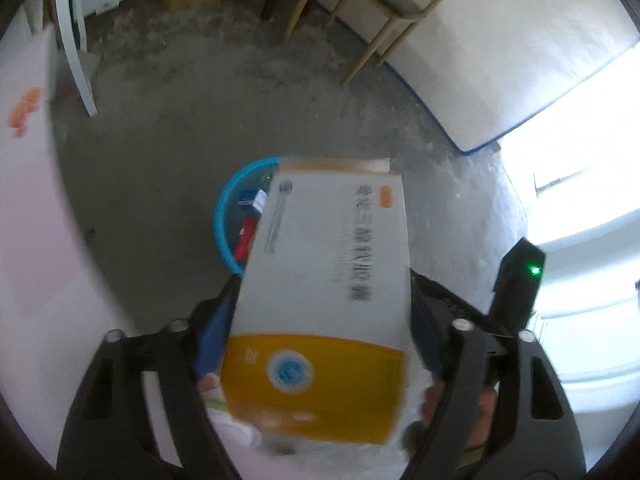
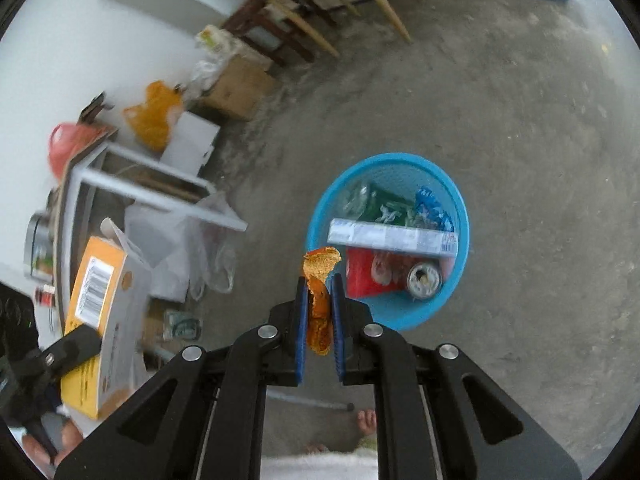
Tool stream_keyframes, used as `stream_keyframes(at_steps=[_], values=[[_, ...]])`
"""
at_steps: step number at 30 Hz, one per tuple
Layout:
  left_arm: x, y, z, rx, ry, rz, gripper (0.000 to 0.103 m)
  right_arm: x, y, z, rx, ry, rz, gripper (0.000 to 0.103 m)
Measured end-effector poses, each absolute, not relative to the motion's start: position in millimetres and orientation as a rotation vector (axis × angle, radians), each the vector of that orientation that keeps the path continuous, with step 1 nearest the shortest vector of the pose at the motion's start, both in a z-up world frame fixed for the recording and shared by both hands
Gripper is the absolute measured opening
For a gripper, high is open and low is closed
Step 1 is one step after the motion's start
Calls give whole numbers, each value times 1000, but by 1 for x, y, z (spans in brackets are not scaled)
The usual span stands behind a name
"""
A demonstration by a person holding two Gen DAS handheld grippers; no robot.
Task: Collect trash
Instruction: 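Carry box and peel over the wastebasket and open both tools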
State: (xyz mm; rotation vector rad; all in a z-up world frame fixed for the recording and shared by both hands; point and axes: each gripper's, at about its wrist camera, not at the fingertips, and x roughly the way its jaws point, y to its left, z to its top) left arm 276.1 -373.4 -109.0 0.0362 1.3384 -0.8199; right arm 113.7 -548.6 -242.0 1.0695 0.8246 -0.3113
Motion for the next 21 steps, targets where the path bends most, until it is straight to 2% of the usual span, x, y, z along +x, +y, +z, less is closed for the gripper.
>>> stream_keyframes(at_steps=[2, 3, 4, 7, 13, 20, 21], values=[[287, -394, -127, -2, 1368, -813, 87, 131, -565, -267, 1087, 843, -348, 24], [292, -401, -133, 5, 1382, -797, 87, 140, -572, -282, 1073, 866, -375, 37], [296, -405, -142, 10, 1404, -774, 87, 148, -578, -297, 1065, 898, -405, 41], [300, -401, -149, -25, 1429, -765, 87, 155, -587, -332, 1098, 960, -431, 41], [296, -379, -130, 20, 1358, -783, 87, 146, -581, -347, 1105, 972, -413, 41], [278, -322, -72, 16, 1211, -842, 87, 123, -572, -315, 1097, 915, -388, 41], [275, -313, -65, 18, 1191, -856, 87, 117, -569, -306, 1089, 903, -375, 44]])
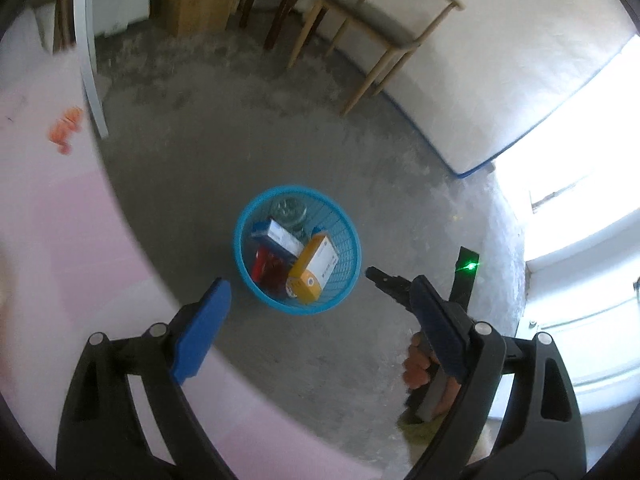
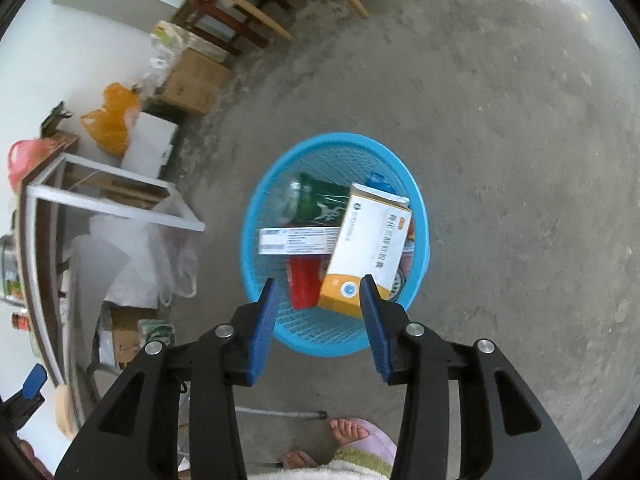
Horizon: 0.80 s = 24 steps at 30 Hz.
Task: Collect trash
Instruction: 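Carry box and peel over the wastebasket and open both tools, then move both tools back to the table toward the beige cloth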
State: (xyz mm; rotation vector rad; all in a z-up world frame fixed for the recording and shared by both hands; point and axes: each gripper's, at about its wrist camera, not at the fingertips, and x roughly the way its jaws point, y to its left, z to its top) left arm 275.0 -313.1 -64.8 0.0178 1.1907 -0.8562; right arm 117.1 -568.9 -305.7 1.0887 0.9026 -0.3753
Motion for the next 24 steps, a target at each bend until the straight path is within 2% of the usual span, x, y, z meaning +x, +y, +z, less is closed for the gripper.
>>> stream_keyframes(at_steps=[3, 11, 14, 17, 19, 24], values=[[256, -269, -45, 20, 1126, -889, 87, 103, -559, -276, 1048, 865, -339, 53], [204, -130, -23, -27, 951, -783, 87, 89, -511, -187, 866, 874, -197, 57], [186, -76, -24, -94, 897, -716, 87, 96, -483, -151, 794, 857, -115, 63], [174, -28, -28, -148, 860, -601, 87, 111, -441, -120, 707, 851, -16, 68], [169, -9, -32, -148, 839, -542, 87, 126, -404, -103, 639, 859, 75, 74], [173, 21, -44, -127, 820, -422, 87, 176, -298, -65, 455, 889, 310, 81]])
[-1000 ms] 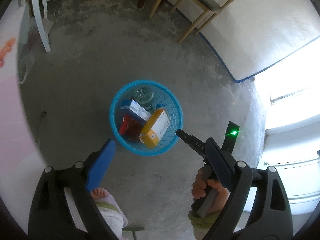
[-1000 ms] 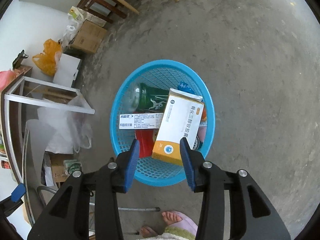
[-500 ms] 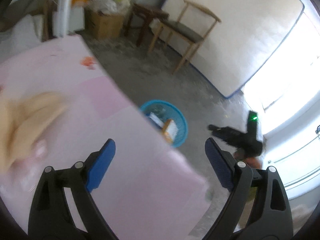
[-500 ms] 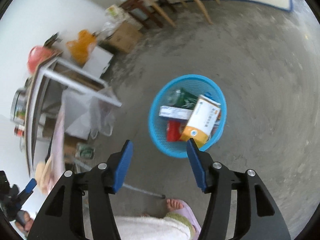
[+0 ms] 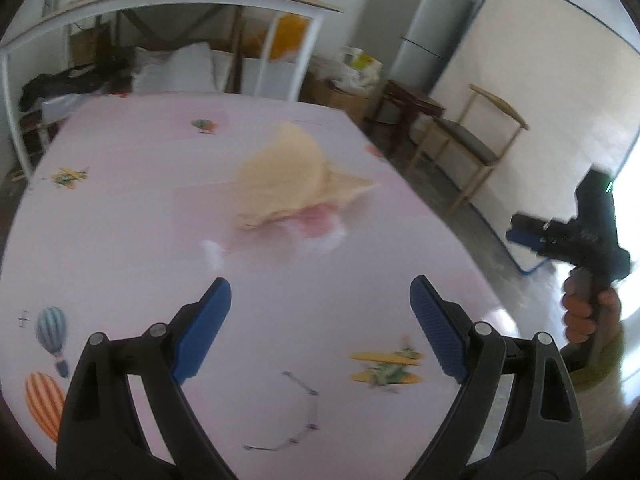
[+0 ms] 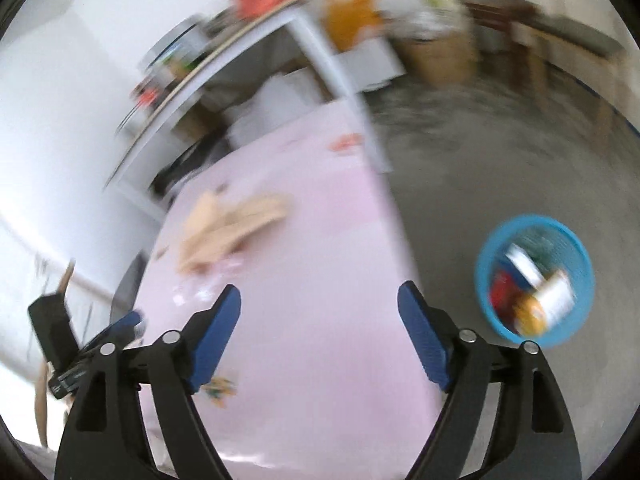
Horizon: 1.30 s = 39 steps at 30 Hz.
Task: Collect trash
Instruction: 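Move both tools back to the table toward the beige cloth, then grasp the beige cloth with the right tool and lift it off the plastic bag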
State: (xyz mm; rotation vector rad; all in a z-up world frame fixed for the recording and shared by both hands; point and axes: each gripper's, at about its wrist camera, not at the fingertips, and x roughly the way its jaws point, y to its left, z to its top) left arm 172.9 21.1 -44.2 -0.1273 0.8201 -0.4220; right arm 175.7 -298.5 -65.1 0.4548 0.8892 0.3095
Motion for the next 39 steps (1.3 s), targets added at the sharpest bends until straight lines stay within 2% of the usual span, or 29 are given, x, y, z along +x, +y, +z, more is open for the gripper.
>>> stream_keyframes(at_steps=[5, 7, 11, 14, 15, 16, 18, 21, 24, 27, 39], values=[[205, 23, -55, -29, 814, -313, 86, 234, -206, -45, 332, 951, 471, 86], [222, 27, -61, -44, 842, -311, 80, 260, -176, -43, 293, 982, 502, 87], [245, 35, -71, -93, 883, -312, 72, 317, -127, -54, 194, 1068, 473, 87], [253, 39, -73, -140, 891, -341, 71, 346, -106, -75, 118, 1145, 411, 86], [251, 38, -73, -147, 890, -349, 71, 351, -103, -81, 113, 1167, 403, 80], [252, 39, -73, -156, 889, -361, 71, 355, -100, -86, 110, 1186, 392, 67], [251, 42, -75, -170, 891, -388, 71, 355, -100, -98, 121, 1233, 365, 49], [244, 44, -78, -194, 897, -428, 71, 343, -108, -105, 184, 1241, 378, 35], [234, 46, -82, -220, 914, -476, 71, 323, -121, -107, 254, 1232, 385, 30], [215, 45, -85, -226, 931, -523, 70, 310, -132, -111, 358, 1238, 400, 18], [128, 21, -102, -141, 965, -562, 70, 186, -160, -143, 773, 1229, 453, 14]])
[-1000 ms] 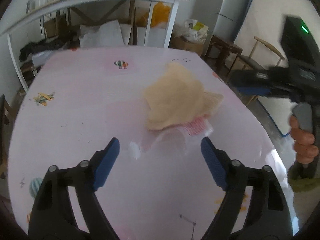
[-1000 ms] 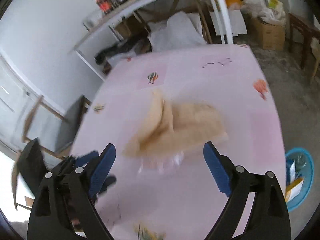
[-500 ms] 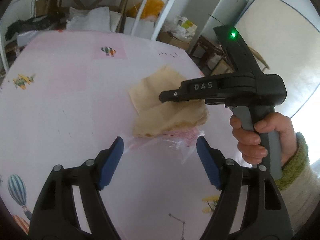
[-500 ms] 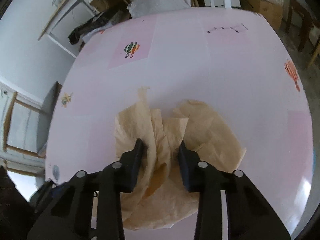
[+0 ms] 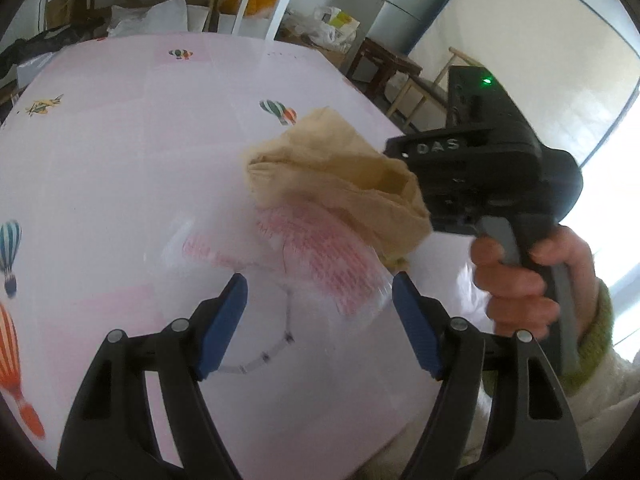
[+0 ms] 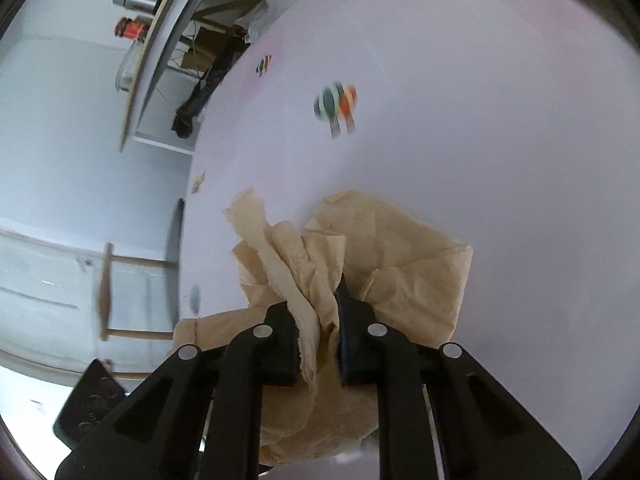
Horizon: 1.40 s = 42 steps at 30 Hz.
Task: Collect trash
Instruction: 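Grasp the beige cloth with the right tool and lift it off the plastic bag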
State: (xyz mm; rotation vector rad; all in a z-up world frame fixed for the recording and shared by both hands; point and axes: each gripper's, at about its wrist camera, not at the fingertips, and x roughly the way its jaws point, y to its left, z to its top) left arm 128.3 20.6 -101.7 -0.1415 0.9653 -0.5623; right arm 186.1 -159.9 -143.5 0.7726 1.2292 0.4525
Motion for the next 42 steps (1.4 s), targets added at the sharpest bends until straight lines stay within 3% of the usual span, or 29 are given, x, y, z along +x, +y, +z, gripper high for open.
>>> stream_keyframes(at_steps=[5, 11, 16, 25, 31, 35, 38, 40, 42], values=[[110, 15, -103, -111, 961, -530, 59, 154, -160, -157, 896, 1266, 518, 13], [107, 16, -105, -88, 981, -490, 58, 145, -166, -158, 1006, 1248, 571, 12], [103, 19, -104, -79, 969, -473, 58, 139, -194, -136, 1003, 1128, 515, 12], [99, 22, -98, -86, 977, -452, 70, 109, -226, -77, 539, 920, 162, 12], [95, 10, -101, -28, 983, -408, 70, 95, -198, -72, 174, 866, 57, 12], [95, 8, -101, 1, 973, -373, 61, 92, -188, -81, 133, 893, 123, 12], [95, 11, -100, -6, 968, -361, 53, 99, -190, -86, 213, 932, 195, 21], [96, 13, -101, -13, 963, -354, 50, 99, -200, -83, 281, 932, 233, 47], [97, 14, -100, -17, 959, -350, 47, 93, -206, -75, 300, 903, 266, 58]])
